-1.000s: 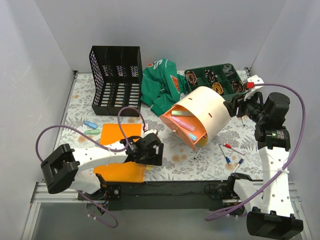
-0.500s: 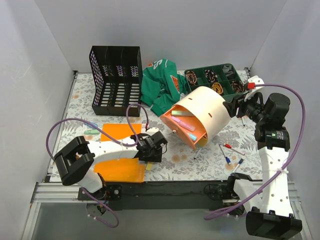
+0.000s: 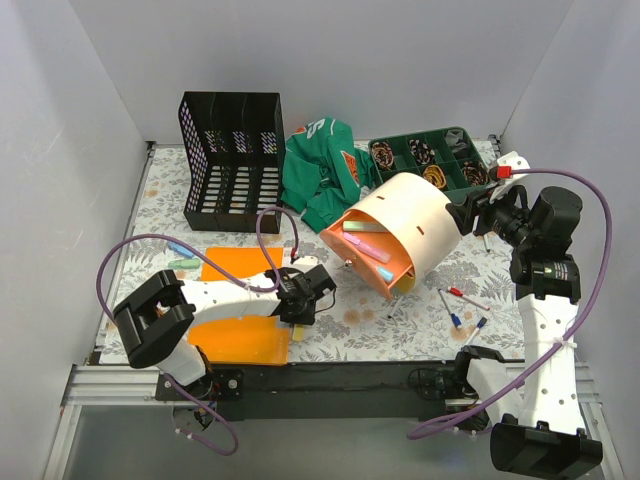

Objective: Organize the desk

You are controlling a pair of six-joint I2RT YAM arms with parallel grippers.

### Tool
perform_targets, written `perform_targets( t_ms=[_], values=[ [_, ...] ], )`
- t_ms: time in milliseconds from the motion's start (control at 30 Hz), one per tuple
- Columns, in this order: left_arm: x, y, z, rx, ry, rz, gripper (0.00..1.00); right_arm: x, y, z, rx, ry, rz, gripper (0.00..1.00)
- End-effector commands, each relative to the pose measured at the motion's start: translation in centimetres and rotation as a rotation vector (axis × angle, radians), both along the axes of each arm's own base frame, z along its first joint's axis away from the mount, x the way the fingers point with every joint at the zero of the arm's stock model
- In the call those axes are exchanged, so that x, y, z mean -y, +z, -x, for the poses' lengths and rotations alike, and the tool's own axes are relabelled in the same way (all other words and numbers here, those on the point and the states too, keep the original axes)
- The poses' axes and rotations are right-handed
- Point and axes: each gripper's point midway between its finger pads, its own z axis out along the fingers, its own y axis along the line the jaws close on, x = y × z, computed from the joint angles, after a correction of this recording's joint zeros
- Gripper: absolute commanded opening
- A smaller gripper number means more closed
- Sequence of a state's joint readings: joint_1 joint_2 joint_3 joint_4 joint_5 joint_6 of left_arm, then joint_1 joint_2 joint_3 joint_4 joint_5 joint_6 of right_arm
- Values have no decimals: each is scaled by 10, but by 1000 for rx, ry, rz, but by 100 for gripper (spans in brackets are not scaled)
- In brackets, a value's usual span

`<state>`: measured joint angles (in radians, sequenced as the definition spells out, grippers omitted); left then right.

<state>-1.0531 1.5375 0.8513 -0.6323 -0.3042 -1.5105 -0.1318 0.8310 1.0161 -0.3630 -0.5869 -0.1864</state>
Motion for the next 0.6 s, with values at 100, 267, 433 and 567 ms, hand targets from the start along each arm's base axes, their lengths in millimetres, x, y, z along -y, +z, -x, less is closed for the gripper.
perform_targets(
  t_ms=[100, 267, 433, 567],
  values=[
    [-12, -14, 2, -7, -4, -87, 33, -2, 13, 1, 51, 15, -8, 60],
    [-14, -21, 4, -23, -10, -129, 37, -1, 14, 1, 57, 13, -7, 60],
    [-13, -14, 2, 2, -3, -125, 29, -1, 13, 1, 51, 13, -8, 60],
    [-9, 3, -2, 45, -2, -79, 14, -1, 13, 1, 51, 15, -9, 60]
  ],
)
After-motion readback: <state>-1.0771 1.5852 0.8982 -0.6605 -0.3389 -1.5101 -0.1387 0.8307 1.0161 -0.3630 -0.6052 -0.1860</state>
